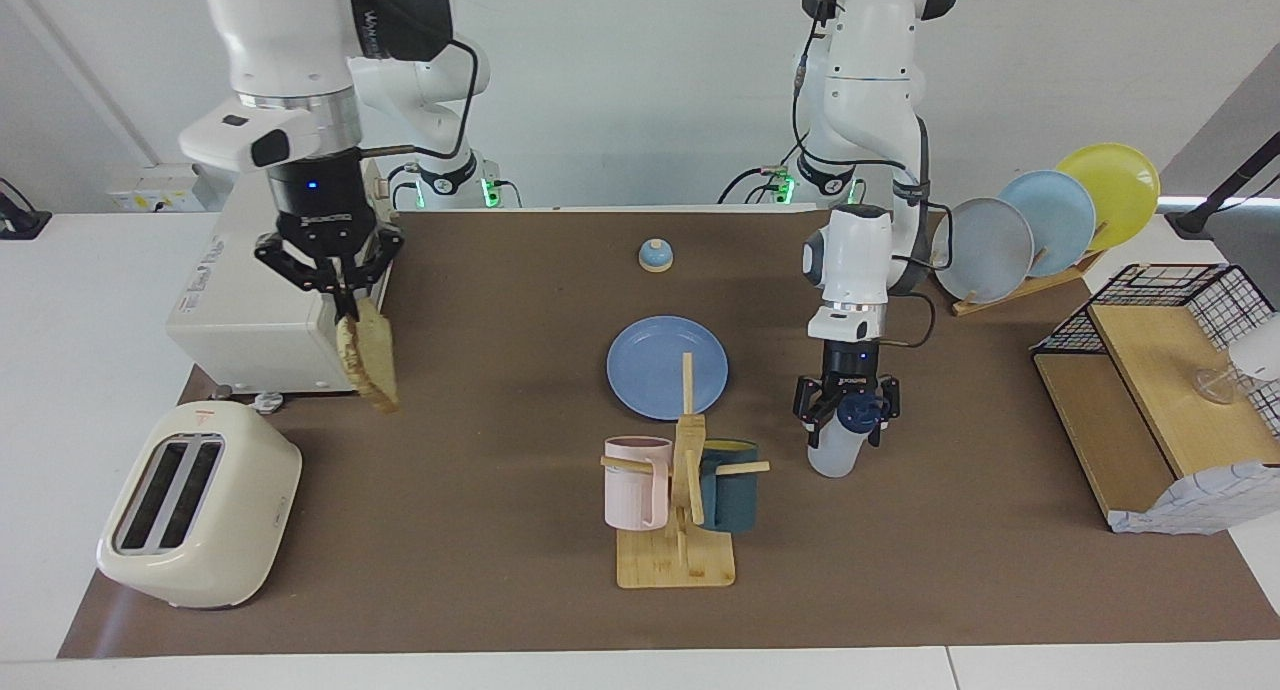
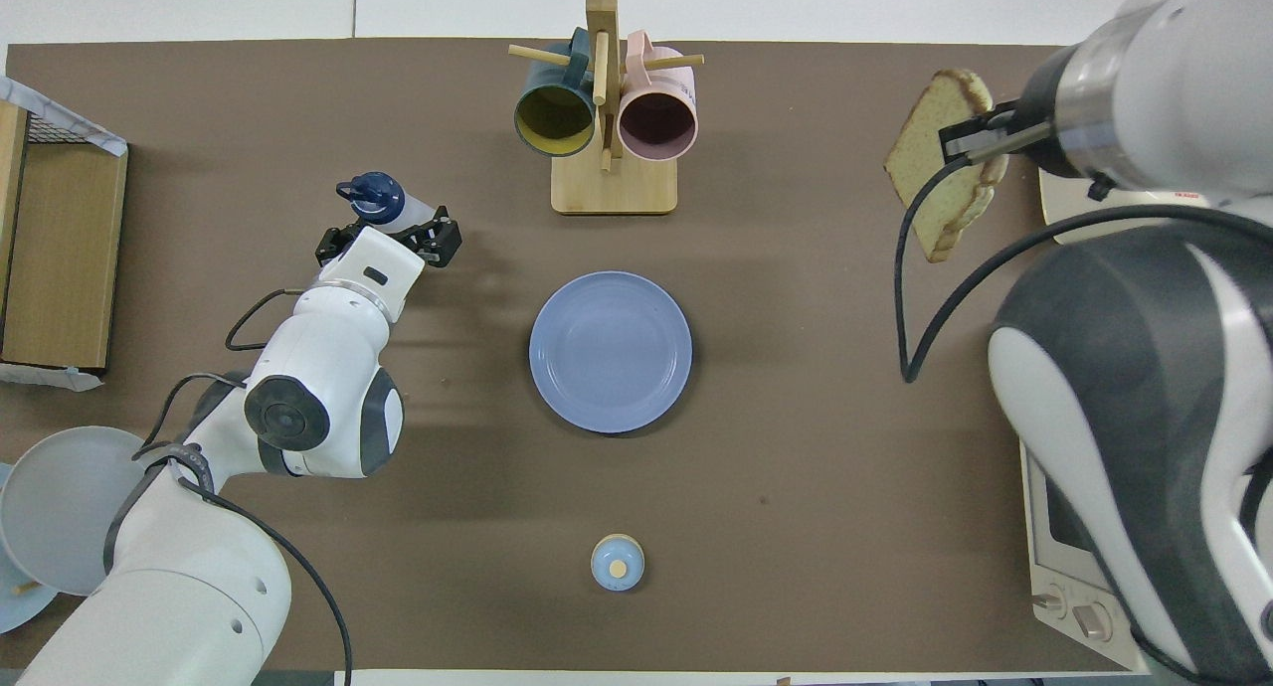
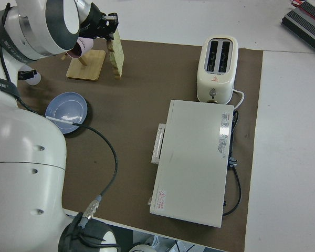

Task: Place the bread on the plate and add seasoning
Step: 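Lift the bottle with the left gripper while the right gripper grabs the bread, then lower the bread slice onto the blue plate with the right gripper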

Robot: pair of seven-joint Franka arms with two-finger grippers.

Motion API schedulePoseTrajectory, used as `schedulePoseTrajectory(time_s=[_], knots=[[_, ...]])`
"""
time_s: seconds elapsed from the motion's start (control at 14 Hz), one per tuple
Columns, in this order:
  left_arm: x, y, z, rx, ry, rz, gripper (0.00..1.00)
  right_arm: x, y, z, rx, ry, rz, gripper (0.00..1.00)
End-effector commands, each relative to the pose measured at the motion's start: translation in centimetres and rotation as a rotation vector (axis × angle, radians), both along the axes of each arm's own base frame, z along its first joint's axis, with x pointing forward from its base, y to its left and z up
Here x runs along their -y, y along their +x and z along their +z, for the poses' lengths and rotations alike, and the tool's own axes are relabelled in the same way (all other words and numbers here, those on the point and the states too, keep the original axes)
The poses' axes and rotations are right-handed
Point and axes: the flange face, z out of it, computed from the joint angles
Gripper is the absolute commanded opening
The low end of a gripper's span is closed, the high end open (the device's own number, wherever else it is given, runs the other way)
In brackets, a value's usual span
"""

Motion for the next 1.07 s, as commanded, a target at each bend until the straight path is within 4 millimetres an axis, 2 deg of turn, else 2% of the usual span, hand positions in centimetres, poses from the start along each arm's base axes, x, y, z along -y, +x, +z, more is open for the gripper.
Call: schedulePoseTrajectory(time_s=[0.0,0.07,0.14,0.29,0.5,0.57,0.72,1.0], knots=[[0.3,0.5,-0.1,0.028,-0.005,0.016,1.00,-2.3,-3.4,-2.0,-0.067,0.102,-0.078,0.00],[0.3,0.5,-0.1,0.030,-0.005,0.016,1.00,-3.4,-4.1,-2.8,-0.083,0.122,-0.109,0.00],[0.2,0.5,-0.1,0.029,-0.005,0.018,1.00,-5.8,-5.3,-3.8,-0.092,0.130,-0.103,0.00],[0.2,0.5,-0.1,0.030,-0.006,0.019,0.99,-10.1,-7.5,-7.6,-0.098,0.154,-0.121,0.00],[0.3,0.5,-0.1,0.029,-0.007,0.020,0.99,-16.4,-10.0,-11.6,-0.091,0.207,-0.167,0.00],[0.1,0.5,-0.1,0.029,-0.012,0.030,0.99,-17.7,-10.3,-12.5,-0.087,0.218,-0.171,0.00],[0.0,0.5,-0.2,0.028,-0.013,0.037,0.99,-18.6,-10.3,-13.2,-0.081,0.229,-0.175,0.00],[0.0,0.5,-0.5,0.025,-0.009,0.036,0.99,-22.8,-11.2,-16.5,-0.073,0.274,-0.198,0.00]])
